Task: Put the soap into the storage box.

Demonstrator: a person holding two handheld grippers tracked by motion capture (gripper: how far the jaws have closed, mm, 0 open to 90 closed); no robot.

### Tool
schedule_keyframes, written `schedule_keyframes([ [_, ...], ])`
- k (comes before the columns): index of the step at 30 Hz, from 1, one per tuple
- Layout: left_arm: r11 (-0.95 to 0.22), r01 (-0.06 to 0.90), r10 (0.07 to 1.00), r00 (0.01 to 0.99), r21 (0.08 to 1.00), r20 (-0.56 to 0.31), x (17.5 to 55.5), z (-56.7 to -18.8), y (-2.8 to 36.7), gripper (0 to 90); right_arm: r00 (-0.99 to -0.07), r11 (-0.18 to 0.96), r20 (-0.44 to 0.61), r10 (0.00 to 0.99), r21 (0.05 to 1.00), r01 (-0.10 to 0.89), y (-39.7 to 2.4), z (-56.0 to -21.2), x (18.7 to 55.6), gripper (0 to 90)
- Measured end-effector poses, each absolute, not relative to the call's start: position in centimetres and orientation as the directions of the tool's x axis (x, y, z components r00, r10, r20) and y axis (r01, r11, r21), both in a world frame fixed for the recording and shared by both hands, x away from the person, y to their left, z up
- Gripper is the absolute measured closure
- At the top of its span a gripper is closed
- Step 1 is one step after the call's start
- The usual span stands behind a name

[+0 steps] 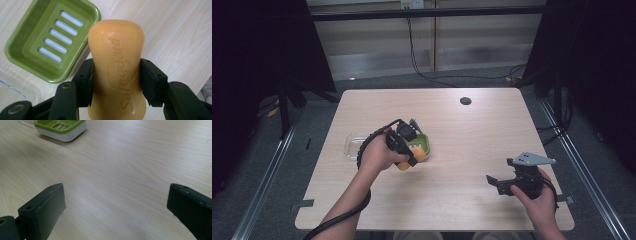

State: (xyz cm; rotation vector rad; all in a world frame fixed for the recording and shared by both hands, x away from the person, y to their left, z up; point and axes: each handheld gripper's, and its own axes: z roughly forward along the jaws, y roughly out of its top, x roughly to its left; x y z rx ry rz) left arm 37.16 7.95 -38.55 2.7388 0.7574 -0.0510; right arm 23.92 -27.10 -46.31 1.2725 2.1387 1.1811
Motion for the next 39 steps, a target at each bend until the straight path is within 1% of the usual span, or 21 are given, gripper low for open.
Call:
schedule_keyframes([
  [10, -0.821, 0.507, 0.493, 0.862, 0.264, -0.122, 37.8, -38.1, 7.9, 49.4, -0.512, 0.235, 0.084, 0.855, 0.817, 0.527, -27.2, -46.3, 23.9, 1.4],
  [11, -0.817, 0.506, 0.493, 0.862, 0.275, -0.122, 37.9, -38.1, 7.9, 49.4, -0.511, 0.235, 0.084, 0.855, 0.817, 0.527, -27.2, -46.3, 23.9, 1.4],
  [20, -0.824, 0.496, 0.48, 0.868, 0.274, -0.127, 38.3, -37.6, 8.1, 49.4, -0.507, 0.233, 0.081, 0.858, 0.818, 0.526, -27.2, -46.3, 23.9, 1.4],
  [24, -0.832, 0.482, 0.471, 0.875, 0.275, -0.111, 38.5, -37.6, 8.2, 49.4, -0.506, 0.233, 0.081, 0.859, 0.818, 0.526, -27.2, -46.3, 23.9, 1.4],
  [25, -0.824, 0.494, 0.481, 0.869, 0.28, -0.116, 38.5, -37.7, 8.2, 49.4, -0.504, 0.232, 0.08, 0.86, 0.819, 0.525, -27.2, -46.2, 23.9, 1.4],
  [32, -0.84, 0.469, 0.46, 0.882, 0.275, -0.1, 39.0, -37.4, 8.4, 49.4, -0.506, 0.233, 0.082, 0.859, 0.817, 0.527, -27.3, -46.3, 23.9, 1.3],
  [34, -0.832, 0.48, 0.471, 0.876, 0.28, -0.101, 39.1, -37.3, 8.4, 49.4, -0.502, 0.231, 0.081, 0.861, 0.818, 0.527, -27.3, -46.3, 23.9, 1.4],
  [38, -0.838, 0.47, 0.46, 0.882, 0.278, -0.105, 39.4, -37.3, 8.5, 49.4, -0.499, 0.229, 0.08, 0.863, 0.817, 0.529, -27.3, -46.3, 23.9, 1.3],
  [39, -0.829, 0.483, 0.473, 0.874, 0.283, -0.107, 39.3, -37.4, 8.5, 49.4, -0.498, 0.229, 0.081, 0.863, 0.817, 0.53, -27.3, -46.3, 23.9, 1.3],
])
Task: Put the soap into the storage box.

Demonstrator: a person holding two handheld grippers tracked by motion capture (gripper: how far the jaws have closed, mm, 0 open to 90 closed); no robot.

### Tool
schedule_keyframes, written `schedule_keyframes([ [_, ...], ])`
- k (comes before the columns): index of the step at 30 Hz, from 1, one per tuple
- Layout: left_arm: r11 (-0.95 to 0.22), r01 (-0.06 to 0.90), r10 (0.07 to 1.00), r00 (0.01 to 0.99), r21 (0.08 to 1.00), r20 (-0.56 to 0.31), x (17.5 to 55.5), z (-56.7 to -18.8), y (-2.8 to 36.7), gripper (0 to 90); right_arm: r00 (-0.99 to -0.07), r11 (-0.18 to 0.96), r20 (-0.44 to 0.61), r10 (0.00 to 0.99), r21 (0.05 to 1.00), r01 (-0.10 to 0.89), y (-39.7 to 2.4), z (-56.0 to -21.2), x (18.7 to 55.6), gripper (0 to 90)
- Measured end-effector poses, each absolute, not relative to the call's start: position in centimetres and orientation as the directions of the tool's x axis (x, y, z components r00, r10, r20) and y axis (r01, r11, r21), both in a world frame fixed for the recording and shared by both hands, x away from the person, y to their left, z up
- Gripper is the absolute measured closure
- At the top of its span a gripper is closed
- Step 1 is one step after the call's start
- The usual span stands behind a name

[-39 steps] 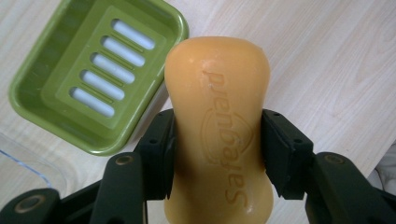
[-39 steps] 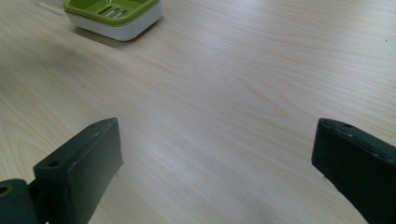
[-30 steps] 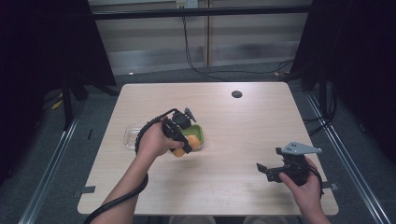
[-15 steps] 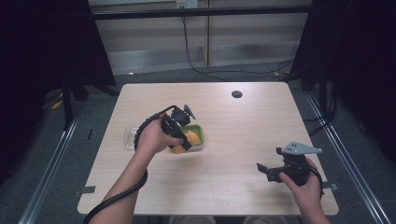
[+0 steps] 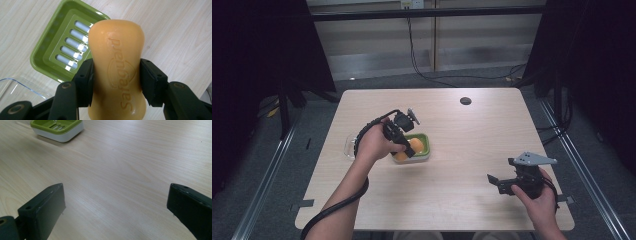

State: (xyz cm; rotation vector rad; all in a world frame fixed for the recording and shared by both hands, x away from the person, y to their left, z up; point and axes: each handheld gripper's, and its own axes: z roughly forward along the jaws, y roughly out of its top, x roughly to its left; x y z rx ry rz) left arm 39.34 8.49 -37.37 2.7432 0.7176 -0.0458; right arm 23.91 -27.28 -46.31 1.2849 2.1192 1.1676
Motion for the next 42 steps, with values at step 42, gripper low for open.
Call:
schedule_keyframes([
  [42, -0.863, 0.427, 0.424, 0.903, 0.27, -0.07, 42.2, -37.6, 8.0, 49.3, -0.498, 0.232, 0.087, 0.863, 0.806, 0.544, -27.5, -46.9, 24.1, 1.4],
])
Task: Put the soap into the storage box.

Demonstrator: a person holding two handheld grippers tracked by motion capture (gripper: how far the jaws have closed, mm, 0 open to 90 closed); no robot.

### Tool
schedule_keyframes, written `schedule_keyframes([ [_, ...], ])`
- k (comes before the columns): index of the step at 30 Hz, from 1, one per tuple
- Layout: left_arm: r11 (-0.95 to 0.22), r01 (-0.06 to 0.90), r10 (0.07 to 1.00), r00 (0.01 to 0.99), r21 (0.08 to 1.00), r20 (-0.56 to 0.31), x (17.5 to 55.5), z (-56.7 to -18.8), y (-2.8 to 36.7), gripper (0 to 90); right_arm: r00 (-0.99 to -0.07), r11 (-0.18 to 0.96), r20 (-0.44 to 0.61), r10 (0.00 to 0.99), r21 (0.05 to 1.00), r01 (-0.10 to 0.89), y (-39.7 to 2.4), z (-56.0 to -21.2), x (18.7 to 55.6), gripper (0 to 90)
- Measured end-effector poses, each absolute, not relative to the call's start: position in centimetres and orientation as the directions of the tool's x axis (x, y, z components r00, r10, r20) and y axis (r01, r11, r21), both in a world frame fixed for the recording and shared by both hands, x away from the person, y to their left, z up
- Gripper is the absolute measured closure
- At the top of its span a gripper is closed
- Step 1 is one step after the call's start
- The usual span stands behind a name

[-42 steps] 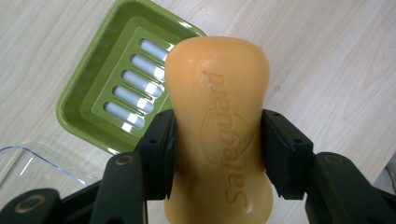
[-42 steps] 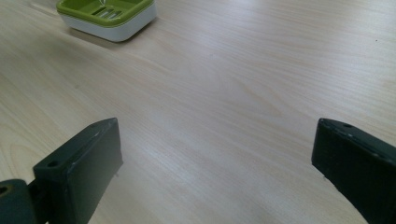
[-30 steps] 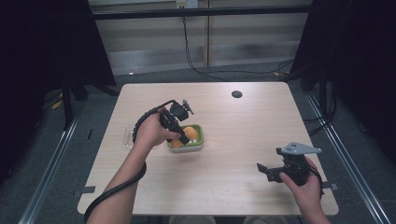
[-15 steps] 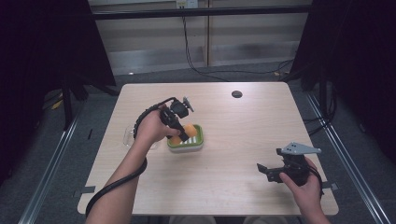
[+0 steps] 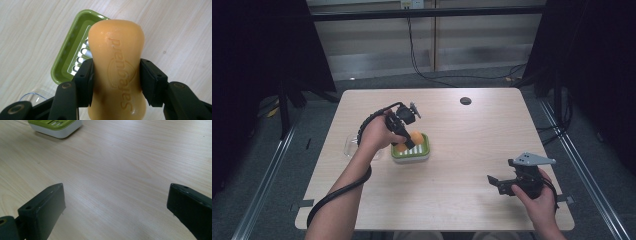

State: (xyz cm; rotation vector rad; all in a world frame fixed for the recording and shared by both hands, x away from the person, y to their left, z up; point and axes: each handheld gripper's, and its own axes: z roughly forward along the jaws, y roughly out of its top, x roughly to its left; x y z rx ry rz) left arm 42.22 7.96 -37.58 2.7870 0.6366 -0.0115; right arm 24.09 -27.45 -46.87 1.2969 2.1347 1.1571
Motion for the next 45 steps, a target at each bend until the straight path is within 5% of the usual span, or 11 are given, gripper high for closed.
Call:
schedule_keyframes([
  [45, -0.88, 0.402, 0.401, 0.914, 0.252, -0.057, 44.1, -39.9, 7.6, 49.3, -0.516, 0.234, 0.101, 0.851, 0.806, 0.544, -27.4, -46.9, 24.2, 1.4],
])
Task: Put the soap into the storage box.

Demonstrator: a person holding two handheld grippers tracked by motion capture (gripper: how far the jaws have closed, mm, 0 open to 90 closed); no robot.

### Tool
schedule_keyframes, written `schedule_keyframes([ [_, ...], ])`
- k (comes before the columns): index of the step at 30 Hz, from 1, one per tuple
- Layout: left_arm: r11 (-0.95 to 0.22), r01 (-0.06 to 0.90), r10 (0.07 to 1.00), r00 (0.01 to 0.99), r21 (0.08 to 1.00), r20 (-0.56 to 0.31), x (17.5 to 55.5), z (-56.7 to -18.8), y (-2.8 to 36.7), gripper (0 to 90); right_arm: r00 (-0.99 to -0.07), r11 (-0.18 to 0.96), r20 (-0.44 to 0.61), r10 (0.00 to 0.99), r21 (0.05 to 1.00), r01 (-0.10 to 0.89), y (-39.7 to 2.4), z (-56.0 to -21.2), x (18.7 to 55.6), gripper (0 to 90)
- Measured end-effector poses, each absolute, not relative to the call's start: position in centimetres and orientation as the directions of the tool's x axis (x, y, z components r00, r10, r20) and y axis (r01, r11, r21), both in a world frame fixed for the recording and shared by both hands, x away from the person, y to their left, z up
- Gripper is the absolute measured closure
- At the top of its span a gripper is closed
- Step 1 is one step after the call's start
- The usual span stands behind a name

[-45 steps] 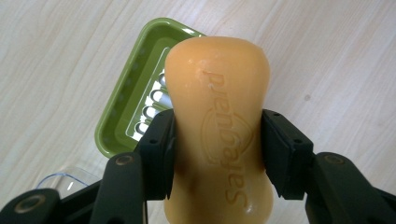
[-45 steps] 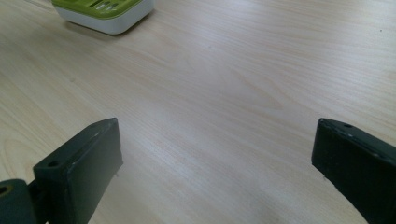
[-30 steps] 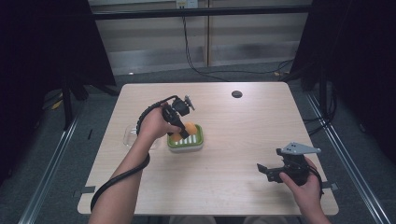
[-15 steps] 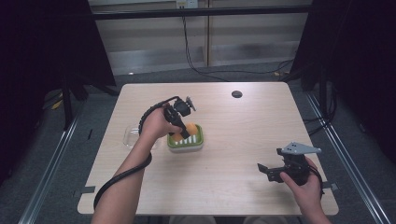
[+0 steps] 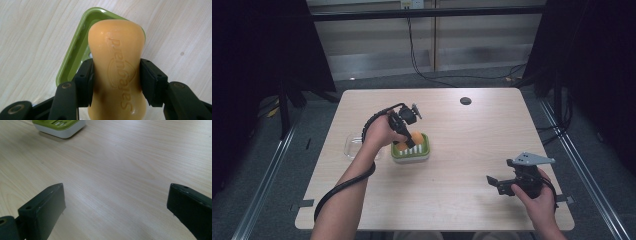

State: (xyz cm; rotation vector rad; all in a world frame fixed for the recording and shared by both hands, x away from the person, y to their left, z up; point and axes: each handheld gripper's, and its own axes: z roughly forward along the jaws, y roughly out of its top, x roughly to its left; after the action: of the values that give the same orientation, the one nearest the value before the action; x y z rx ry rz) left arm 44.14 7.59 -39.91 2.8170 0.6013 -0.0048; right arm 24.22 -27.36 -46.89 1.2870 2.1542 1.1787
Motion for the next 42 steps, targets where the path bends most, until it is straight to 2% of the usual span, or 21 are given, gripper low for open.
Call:
schedule_keyframes([
  [19, -0.9, 0.372, 0.367, 0.928, 0.226, -0.065, 44.9, -40.7, 7.3, 49.3, -0.512, 0.226, 0.105, 0.853, 0.809, 0.543, -27.4, -46.8, 24.3, 1.4],
  [30, -0.893, 0.383, 0.381, 0.923, 0.237, -0.055, 45.1, -41.5, 7.3, 49.3, -0.512, 0.224, 0.109, 0.852, 0.809, 0.544, -27.3, -46.8, 24.2, 1.4],
  [33, -0.908, 0.361, 0.356, 0.932, 0.213, -0.063, 45.4, -41.5, 7.4, 49.3, -0.513, 0.223, 0.107, 0.852, 0.811, 0.541, -27.3, -46.8, 24.2, 1.4],
  [37, -0.899, 0.377, 0.376, 0.925, 0.225, -0.051, 45.3, -41.8, 7.3, 49.3, -0.515, 0.228, 0.108, 0.85, 0.806, 0.546, -27.4, -46.8, 24.2, 1.4],
  [42, -0.907, 0.355, 0.354, 0.934, 0.227, -0.046, 45.4, -42.1, 7.2, 49.3, -0.51, 0.22, 0.113, 0.853, 0.808, 0.547, -27.3, -46.8, 24.2, 1.4],
])
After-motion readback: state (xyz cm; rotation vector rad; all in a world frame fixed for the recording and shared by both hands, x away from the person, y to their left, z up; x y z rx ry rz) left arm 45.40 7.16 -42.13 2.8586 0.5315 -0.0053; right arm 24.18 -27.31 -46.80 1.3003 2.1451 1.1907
